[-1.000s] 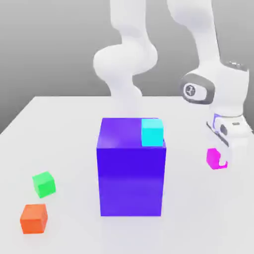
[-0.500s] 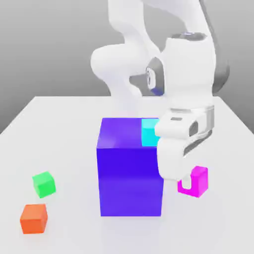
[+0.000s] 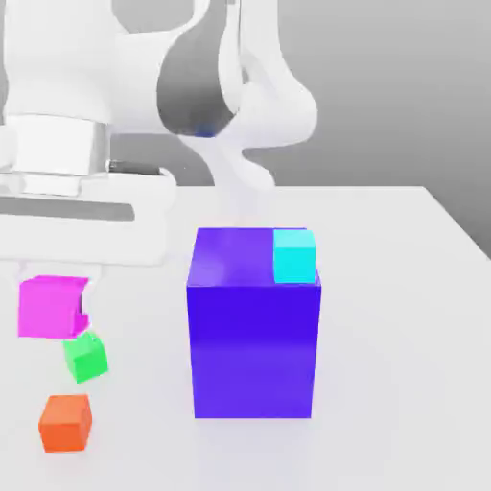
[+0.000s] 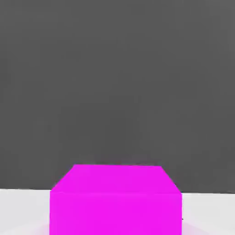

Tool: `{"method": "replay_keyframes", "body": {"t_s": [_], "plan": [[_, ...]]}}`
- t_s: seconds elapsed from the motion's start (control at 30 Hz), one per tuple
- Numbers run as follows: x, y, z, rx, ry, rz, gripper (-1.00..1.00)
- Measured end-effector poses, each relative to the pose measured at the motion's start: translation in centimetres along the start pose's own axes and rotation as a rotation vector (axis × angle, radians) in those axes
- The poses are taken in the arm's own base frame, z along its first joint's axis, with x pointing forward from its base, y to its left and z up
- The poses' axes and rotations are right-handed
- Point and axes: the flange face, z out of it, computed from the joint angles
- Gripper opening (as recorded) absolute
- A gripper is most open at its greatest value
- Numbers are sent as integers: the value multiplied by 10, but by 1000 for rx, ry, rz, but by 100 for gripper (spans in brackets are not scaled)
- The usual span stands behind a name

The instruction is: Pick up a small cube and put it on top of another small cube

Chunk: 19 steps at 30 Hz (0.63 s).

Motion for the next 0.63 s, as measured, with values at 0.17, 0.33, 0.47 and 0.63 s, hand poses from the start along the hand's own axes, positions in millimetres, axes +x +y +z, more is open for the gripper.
{"method": "replay_keyframes", "body": {"t_s": [0.17,0.33,0.47,0.63], "plan": [[-34,99,36,-132,-109,225,-100],[-77,165,67,-218,-196,393,-100],[-88,172,103,-221,-203,397,-100],[-93,177,117,-224,-202,402,100]]}}
